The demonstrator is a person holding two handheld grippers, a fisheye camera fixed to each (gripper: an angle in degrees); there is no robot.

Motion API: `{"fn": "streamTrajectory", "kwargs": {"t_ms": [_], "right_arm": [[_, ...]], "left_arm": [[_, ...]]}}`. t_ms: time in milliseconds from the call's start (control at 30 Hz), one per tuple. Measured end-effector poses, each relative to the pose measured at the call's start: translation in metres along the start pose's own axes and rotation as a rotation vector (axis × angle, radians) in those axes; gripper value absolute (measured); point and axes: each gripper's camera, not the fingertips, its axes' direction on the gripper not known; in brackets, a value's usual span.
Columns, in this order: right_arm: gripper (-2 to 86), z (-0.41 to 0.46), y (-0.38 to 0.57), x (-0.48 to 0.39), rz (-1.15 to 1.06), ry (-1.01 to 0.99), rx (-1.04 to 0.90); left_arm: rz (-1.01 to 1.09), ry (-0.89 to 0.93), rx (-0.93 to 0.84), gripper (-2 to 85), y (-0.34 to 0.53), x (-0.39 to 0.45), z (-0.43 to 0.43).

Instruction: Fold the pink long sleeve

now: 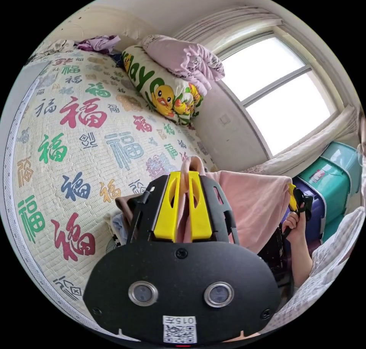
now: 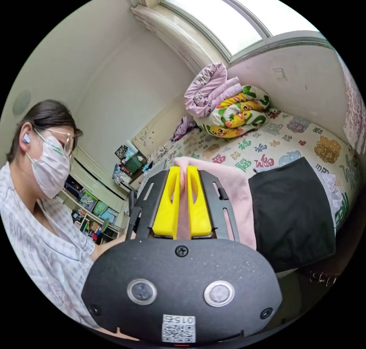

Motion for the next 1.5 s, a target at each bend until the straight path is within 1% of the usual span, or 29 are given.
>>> {"fn": "streamTrajectory", "kwargs": {"t_ms": [100,200,267,333,367,400,433,467,533,567,633,667,733,767,833,900,967,1033,1067,1100,1133,1167,1200,1233,1333,1400,1500], "right_arm": [[2.6,-0.036,-0.005,-0.032,0.0,-0.093,0.088],[2.5,-0.073,-0.007,-0.075,0.003,-0.134,0.171],[2.5,-0.092,-0.005,-0.11,-0.027,-0.147,0.203],[2.5,-0.105,-0.003,-0.148,-0.058,-0.18,0.22],[2.5,-0.109,0.0,-0.173,-0.068,-0.216,0.225],[2.5,-0.111,0.002,-0.196,-0.068,-0.261,0.225],[2.5,-0.111,0.003,-0.208,-0.066,-0.282,0.225],[2.5,-0.109,0.006,-0.231,-0.058,-0.316,0.223],[2.5,-0.102,0.012,-0.263,-0.033,-0.357,0.213],[2.5,-0.094,0.018,-0.284,-0.001,-0.393,0.199],[2.5,-0.079,0.03,-0.313,0.059,-0.44,0.175],[2.5,-0.068,0.038,-0.332,0.099,-0.468,0.16],[2.5,-0.047,0.052,-0.357,0.186,-0.517,0.146],[2.5,-0.032,0.059,-0.372,0.242,-0.545,0.128],[2.6,-0.01,0.067,-0.392,0.331,-0.555,0.087],[2.9,0.02,0.064,-0.42,0.377,-0.512,-0.002],[3.3,0.053,0.05,-0.436,0.343,-0.437,-0.096],[3.9,0.107,0.036,-0.44,0.326,-0.335,-0.216],[4.2,0.154,0.031,-0.433,0.375,-0.239,-0.308],[4.4,0.206,0.029,-0.424,0.401,-0.179,-0.404],[4.3,0.231,0.029,-0.421,0.398,-0.146,-0.458],[3.6,0.278,0.028,-0.417,0.407,-0.068,-0.572],[2.2,0.314,0.028,-0.422,0.403,-0.011,-0.646],[2.0,0.326,0.027,-0.427,0.394,-0.004,-0.669],[2.6,0.361,0.032,-0.474,0.342,-0.071,-0.812],[5.2,0.361,0.053,-0.518,0.281,-0.15,-0.974],[7.0,0.337,0.089,-0.556,0.27,-0.094,-1.111]], "left_arm": [[0.074,0.022,0.066,2.0,0.019,0.027,-0.06],[0.128,-0.016,0.137,1.6,0.042,0.039,-0.137],[0.113,-0.018,0.188,1.5,0.058,0.033,-0.19],[0.067,-0.006,0.256,1.5,0.081,0.018,-0.268],[0.06,-0.007,0.272,1.5,0.087,0.014,-0.289],[0.051,-0.02,0.304,1.5,0.1,0.006,-0.332],[0.049,-0.037,0.33,1.4,0.113,-0.001,-0.377],[0.045,-0.045,0.342,1.3,0.12,-0.006,-0.399],[0.031,-0.073,0.394,1.2,0.146,-0.022,-0.492],[0.025,-0.08,0.408,1.2,0.152,-0.026,-0.516],[0.0,-0.1,0.444,1.2,0.175,-0.038,-0.609],[-0.002,-0.109,0.447,1.1,0.181,-0.04,-0.631],[0.0,-0.171,0.438,1.1,0.201,-0.045,-0.715],[-0.002,-0.188,0.434,1.1,0.206,-0.046,-0.734],[-0.045,-0.247,0.424,1.1,0.225,-0.059,-0.8],[-0.109,-0.284,0.418,1.1,0.238,-0.079,-0.835],[-0.175,-0.366,0.418,1.1,0.251,-0.109,-0.855],[-0.292,-0.437,0.395,1.1,0.266,-0.176,-0.858],[-0.333,-0.448,0.388,1.0,0.27,-0.198,-0.855],[-0.417,-0.463,0.369,0.9,0.279,-0.245,-0.845],[-0.52,-0.448,0.34,0.8,0.289,-0.295,-0.832],[-0.557,-0.437,0.31,0.7,0.294,-0.318,-0.825],[-0.649,-0.425,0.24,0.5,0.305,-0.357,-0.813],[-0.723,-0.424,0.209,0.0,0.318,-0.381,-0.806],[-0.772,-0.383,0.224,0.1,0.352,-0.394,-0.813],[-0.796,-0.336,0.18,1.2,0.375,-0.39,-0.814],[-0.883,-0.256,0.079,4.2,0.417,-0.379,-0.803]]}}
